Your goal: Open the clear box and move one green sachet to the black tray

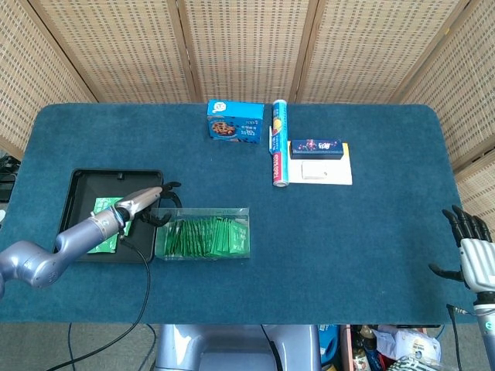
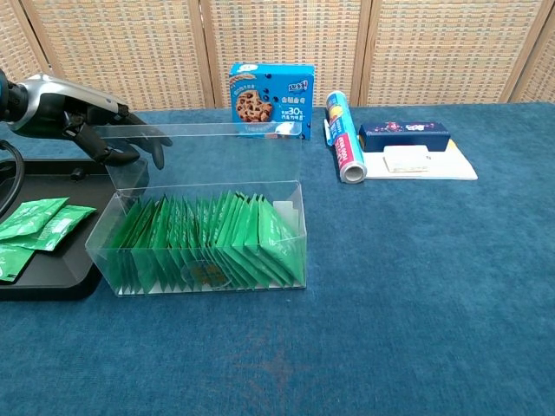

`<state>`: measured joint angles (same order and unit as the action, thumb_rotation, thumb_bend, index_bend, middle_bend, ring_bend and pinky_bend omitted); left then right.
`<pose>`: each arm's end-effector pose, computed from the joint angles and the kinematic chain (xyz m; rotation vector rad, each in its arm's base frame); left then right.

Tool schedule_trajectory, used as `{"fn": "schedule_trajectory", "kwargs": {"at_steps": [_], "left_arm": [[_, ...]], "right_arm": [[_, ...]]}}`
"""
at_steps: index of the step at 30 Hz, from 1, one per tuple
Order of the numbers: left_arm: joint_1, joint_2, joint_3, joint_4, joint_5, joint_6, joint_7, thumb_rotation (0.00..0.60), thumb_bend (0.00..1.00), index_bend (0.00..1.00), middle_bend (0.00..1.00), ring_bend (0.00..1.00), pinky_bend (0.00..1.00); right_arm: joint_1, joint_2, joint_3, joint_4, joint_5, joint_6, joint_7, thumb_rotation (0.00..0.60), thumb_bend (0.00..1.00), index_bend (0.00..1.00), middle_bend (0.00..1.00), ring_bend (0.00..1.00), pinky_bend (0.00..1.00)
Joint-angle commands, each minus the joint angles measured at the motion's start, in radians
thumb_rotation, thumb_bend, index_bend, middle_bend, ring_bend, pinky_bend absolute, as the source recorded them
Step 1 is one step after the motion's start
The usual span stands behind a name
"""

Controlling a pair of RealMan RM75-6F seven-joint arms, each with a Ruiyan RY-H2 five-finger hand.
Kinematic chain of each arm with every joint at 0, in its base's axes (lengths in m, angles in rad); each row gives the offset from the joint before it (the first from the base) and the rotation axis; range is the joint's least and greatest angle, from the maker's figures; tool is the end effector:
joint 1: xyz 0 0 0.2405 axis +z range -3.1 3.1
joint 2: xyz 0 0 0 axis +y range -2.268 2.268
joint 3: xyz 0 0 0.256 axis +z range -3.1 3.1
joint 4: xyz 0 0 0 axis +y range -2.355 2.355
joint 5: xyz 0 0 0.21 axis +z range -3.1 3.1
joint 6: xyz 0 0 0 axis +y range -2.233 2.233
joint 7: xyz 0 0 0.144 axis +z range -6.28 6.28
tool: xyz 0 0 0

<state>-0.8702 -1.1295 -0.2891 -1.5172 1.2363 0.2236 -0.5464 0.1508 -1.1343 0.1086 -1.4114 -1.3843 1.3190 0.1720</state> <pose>-0.1579 0.3865 0.0673 -1.8729 -1.7075 -0.7247 -0.3558 -0.2180 0.1745 1.3220 -0.9815 0.8411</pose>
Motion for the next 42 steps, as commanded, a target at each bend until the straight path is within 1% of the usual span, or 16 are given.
{"fn": "schedule_trajectory", "kwargs": {"at_steps": [1, 2, 6, 16, 21, 22, 24, 25, 26, 28, 30, 31, 32, 34, 35, 42], "left_arm": [[-0.001, 0.0, -0.001, 0.002, 0.0, -0.003, -0.002, 0.6, 0.65, 0.42, 0.0, 0.0, 0.0], [-0.002, 0.0, -0.002, 0.003, -0.003, -0.004, -0.005, 0.6, 0.68, 0.43, 0.0, 0.0, 0.0], [-0.004, -0.003, -0.005, 0.012, -0.016, -0.018, -0.019, 0.6, 0.73, 0.45, 0.0, 0.0, 0.0], [-0.012, -0.014, -0.017, 0.039, -0.03, -0.077, -0.033, 0.6, 0.75, 0.45, 0.0, 0.0, 0.0], [-0.009, -0.019, -0.022, 0.058, -0.038, -0.105, -0.029, 0.6, 0.75, 0.33, 0.0, 0.0, 0.0], [-0.006, -0.02, -0.025, 0.059, -0.039, -0.106, -0.029, 0.6, 0.75, 0.3, 0.0, 0.0, 0.0], [0.001, -0.021, -0.03, 0.066, -0.042, -0.106, -0.027, 0.6, 0.75, 0.18, 0.0, 0.0, 0.0], [0.004, -0.022, -0.032, 0.07, -0.043, -0.105, -0.025, 0.6, 0.75, 0.1, 0.0, 0.0, 0.0], [0.007, -0.024, -0.034, 0.075, -0.044, -0.102, -0.022, 0.6, 0.75, 0.04, 0.0, 0.0, 0.0], [0.013, -0.028, -0.036, 0.084, -0.045, -0.092, -0.017, 0.6, 0.75, 0.0, 0.0, 0.0, 0.0], [0.022, -0.033, -0.039, 0.094, -0.044, -0.07, -0.01, 0.6, 0.72, 0.0, 0.0, 0.0, 0.0], [0.027, -0.037, -0.041, 0.102, -0.043, -0.052, -0.007, 0.6, 0.67, 0.0, 0.0, 0.0, 0.0], [0.032, -0.04, -0.041, 0.107, -0.041, -0.036, -0.002, 0.6, 0.59, 0.0, 0.0, 0.0, 0.0], [0.043, -0.045, -0.042, 0.118, -0.04, 0.004, 0.004, 0.6, 0.47, 0.0, 0.0, 0.0, 0.0], [0.049, -0.045, -0.045, 0.119, -0.041, 0.017, 0.001, 0.6, 0.43, 0.0, 0.0, 0.0, 0.0], [0.078, -0.012, -0.063, 0.098, -0.017, 0.062, -0.024, 0.6, 0.41, 0.0, 0.0, 0.0, 0.0]], "right_arm": [[0.0, 0.0, 0.0, 0.0, -0.001, 0.0, -0.001, 0.6, 0.0, 0.0, 0.0, 0.0, 0.0], [0.001, 0.0, 0.0, -0.001, -0.001, -0.001, -0.001, 0.6, 0.0, 0.0, 0.0, 0.0, 0.0], [0.001, -0.001, -0.001, 0.0, 0.0, -0.002, -0.002, 0.6, 0.0, 0.0, 0.0, 0.0, 0.0], [0.002, -0.002, -0.002, -0.001, 0.001, -0.005, -0.006, 0.6, 0.0, 0.0, 0.0, 0.0, 0.0], [0.003, -0.002, -0.003, 0.0, 0.003, -0.008, -0.006, 0.6, 0.0, 0.0, 0.0, 0.0, 0.0], [0.003, -0.002, -0.003, 0.0, 0.003, -0.008, -0.006, 0.6, 0.0, 0.0, 0.0, 0.0, 0.0], [0.003, -0.002, -0.003, 0.0, 0.002, -0.009, -0.006, 0.6, 0.0, 0.0, 0.0, 0.0, 0.0], [0.004, -0.002, -0.003, 0.0, 0.001, -0.009, -0.007, 0.6, 0.0, 0.0, 0.0, 0.0, 0.0], [0.004, -0.002, -0.004, 0.0, 0.002, -0.009, -0.007, 0.6, 0.0, 0.0, 0.0, 0.0, 0.0], [0.004, -0.003, -0.004, 0.0, 0.001, -0.01, -0.008, 0.6, 0.0, 0.0, 0.0, 0.0, 0.0], [0.004, -0.003, -0.005, -0.001, 0.001, -0.01, -0.009, 0.6, 0.0, 0.0, 0.0, 0.0, 0.0], [0.003, -0.002, -0.005, -0.002, 0.0, -0.009, -0.009, 0.6, 0.0, 0.0, 0.0, 0.0, 0.0], [0.003, -0.002, -0.005, -0.002, 0.001, -0.009, -0.009, 0.6, 0.0, 0.0, 0.0, 0.0, 0.0], [0.003, -0.002, -0.004, -0.002, 0.001, -0.009, -0.009, 0.6, 0.0, 0.0, 0.0, 0.0, 0.0], [0.003, -0.002, -0.004, -0.002, 0.002, -0.009, -0.009, 0.6, 0.0, 0.0, 0.0, 0.0, 0.0], [0.004, -0.003, -0.005, -0.003, 0.002, -0.011, -0.011, 0.6, 0.0, 0.0, 0.0, 0.0, 0.0]]}}
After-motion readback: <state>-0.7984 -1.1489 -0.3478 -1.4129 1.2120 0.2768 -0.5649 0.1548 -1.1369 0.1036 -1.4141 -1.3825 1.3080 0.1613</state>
